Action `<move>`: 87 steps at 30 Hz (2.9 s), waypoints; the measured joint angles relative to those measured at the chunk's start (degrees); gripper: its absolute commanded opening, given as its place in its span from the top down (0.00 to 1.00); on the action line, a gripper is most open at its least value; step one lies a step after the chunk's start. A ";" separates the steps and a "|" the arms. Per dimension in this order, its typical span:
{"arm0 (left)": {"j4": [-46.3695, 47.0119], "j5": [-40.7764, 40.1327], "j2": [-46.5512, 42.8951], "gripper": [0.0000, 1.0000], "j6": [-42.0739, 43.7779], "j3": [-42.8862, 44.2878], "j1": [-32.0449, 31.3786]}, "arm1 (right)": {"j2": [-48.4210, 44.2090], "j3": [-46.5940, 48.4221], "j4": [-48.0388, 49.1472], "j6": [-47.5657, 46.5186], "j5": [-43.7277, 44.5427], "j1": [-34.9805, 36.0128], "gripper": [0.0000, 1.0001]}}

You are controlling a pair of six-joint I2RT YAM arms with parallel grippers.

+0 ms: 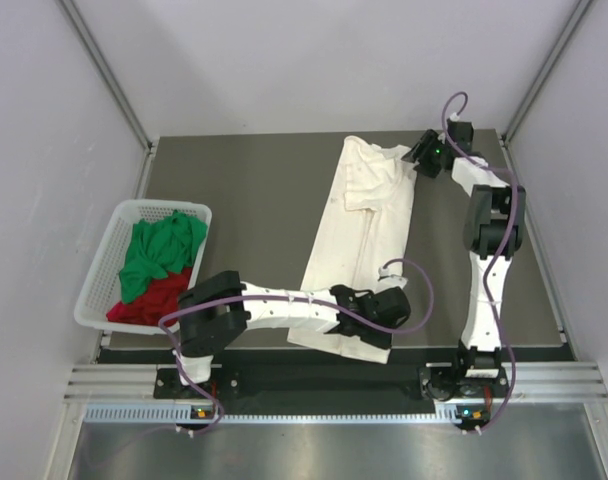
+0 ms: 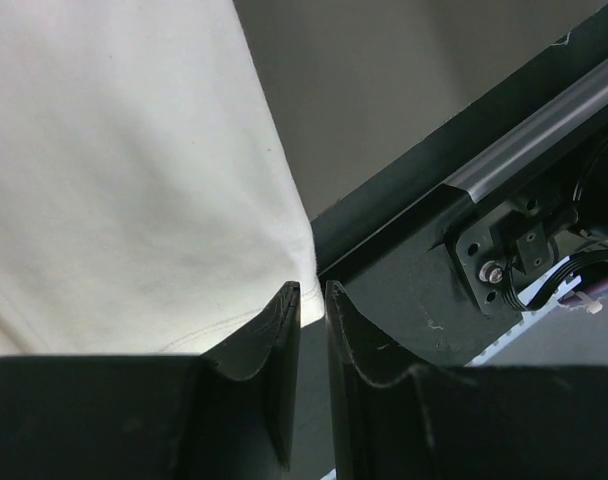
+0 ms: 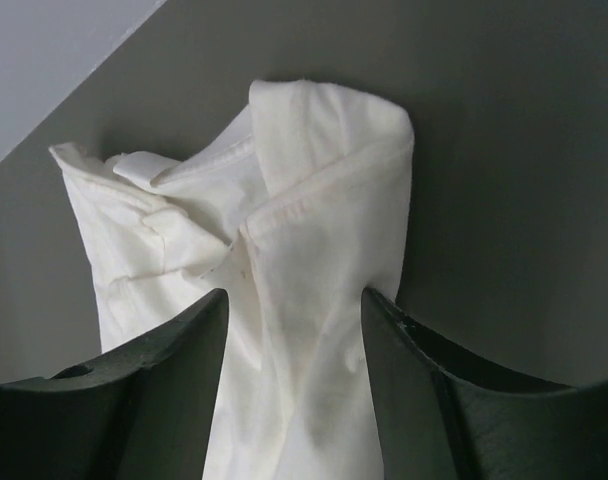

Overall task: Fold and stack the t-shirts
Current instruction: Fold the tshirt

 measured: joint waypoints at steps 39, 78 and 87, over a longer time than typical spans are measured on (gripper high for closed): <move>-0.48 -1.49 4.42 0.79 -0.31 0.92 -0.04 | 12.07 15.52 -0.04 -2.45 -2.78 -3.65 1.00; -13.81 -0.39 -12.85 0.65 9.55 1.11 29.70 | -0.94 1.64 1.88 -3.08 0.72 -3.82 0.22; -12.57 8.55 -20.04 0.57 11.54 -17.53 39.10 | -33.27 -29.33 -10.05 -8.17 0.98 -1.86 0.38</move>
